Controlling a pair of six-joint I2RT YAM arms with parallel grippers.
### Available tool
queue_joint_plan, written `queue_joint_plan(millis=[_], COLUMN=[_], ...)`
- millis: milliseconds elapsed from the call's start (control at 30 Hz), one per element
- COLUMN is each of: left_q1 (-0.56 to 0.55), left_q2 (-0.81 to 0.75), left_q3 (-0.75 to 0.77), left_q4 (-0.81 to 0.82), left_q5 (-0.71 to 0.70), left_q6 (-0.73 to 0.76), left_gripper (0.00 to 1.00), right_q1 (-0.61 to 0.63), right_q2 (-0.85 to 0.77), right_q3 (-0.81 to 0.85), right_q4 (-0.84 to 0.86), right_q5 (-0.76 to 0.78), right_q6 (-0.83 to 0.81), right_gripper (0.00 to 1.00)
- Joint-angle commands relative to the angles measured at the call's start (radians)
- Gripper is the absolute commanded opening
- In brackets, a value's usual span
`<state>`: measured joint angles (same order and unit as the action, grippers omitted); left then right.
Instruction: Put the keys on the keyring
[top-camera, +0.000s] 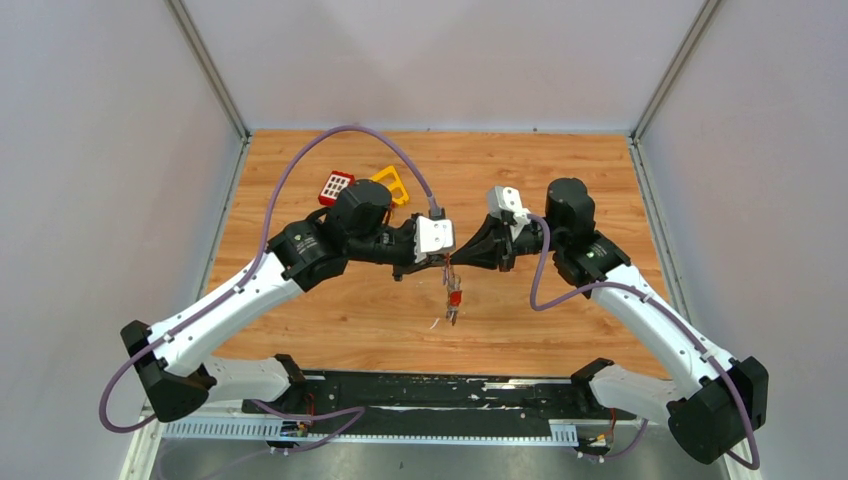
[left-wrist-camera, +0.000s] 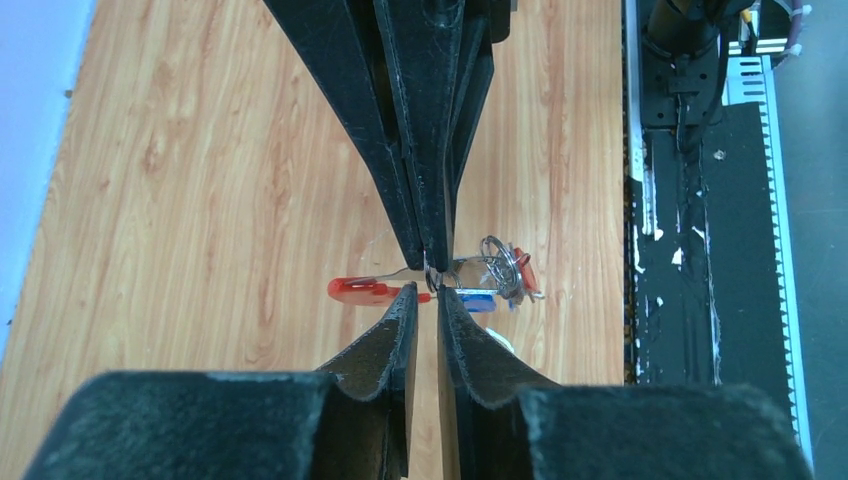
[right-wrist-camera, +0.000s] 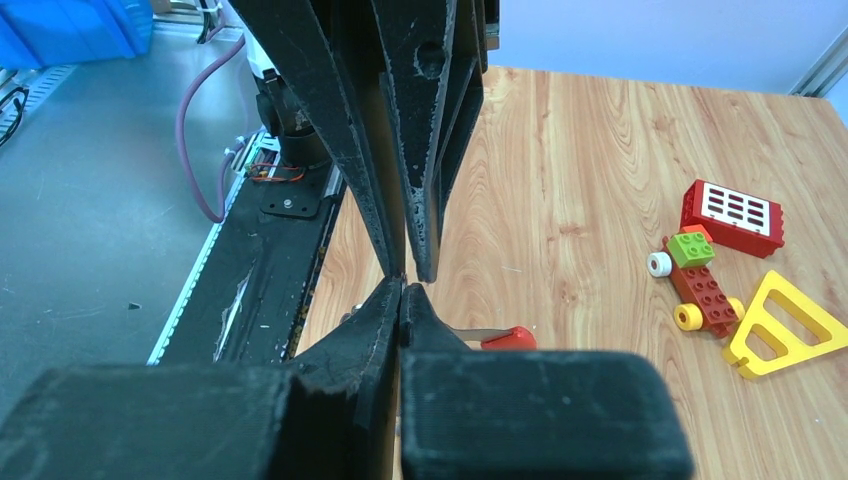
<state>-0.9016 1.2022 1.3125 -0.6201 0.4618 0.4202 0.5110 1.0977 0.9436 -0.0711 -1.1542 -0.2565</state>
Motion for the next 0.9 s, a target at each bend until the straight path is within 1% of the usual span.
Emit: queue_joint_plan(millis=[0,100,233,467,700,867], left_q1=[0.003,0.003,0.004,0.003,0.004,0.004], left_q2=[0.014,0.016,0.013,0.016,0.0,-0.003], left_q3=[-0.007,-0.008,-0.018,-0.038,-0.034,-0.026], left_q4=[-0.005,-0.011,0.001,0.041,0.036,0.037], left_q5=[0.024,0.025,0.02,0.019,-0.004,-0.001], left_q6=[0.022,0.02,0.018,-0.001,0.012,0.022], left_gripper=[0.17,0.15,0.15,0.15,0.15,0.1], right_q1=[-0.007,-0.008,-0.009,-0.01,-0.014,-0.015], right_q2=[-0.027,-0.03,-0.031,-0.036,-0.041,-0.039], right_q3=[0.029,0.028,0.027,0.026,0.021,0.021], right_q4=[0.019,0.019,0.02,0.022,0.017,0.016], right_q5=[-0.031,-0.03,-0.03,-0.031,-0.03,-0.029], right_q6=[-0.018,-0.018,-0.017,-0.013,-0.021,-0.024], right_gripper=[0.0,0.0,0.0,0.0,0.0,0.0])
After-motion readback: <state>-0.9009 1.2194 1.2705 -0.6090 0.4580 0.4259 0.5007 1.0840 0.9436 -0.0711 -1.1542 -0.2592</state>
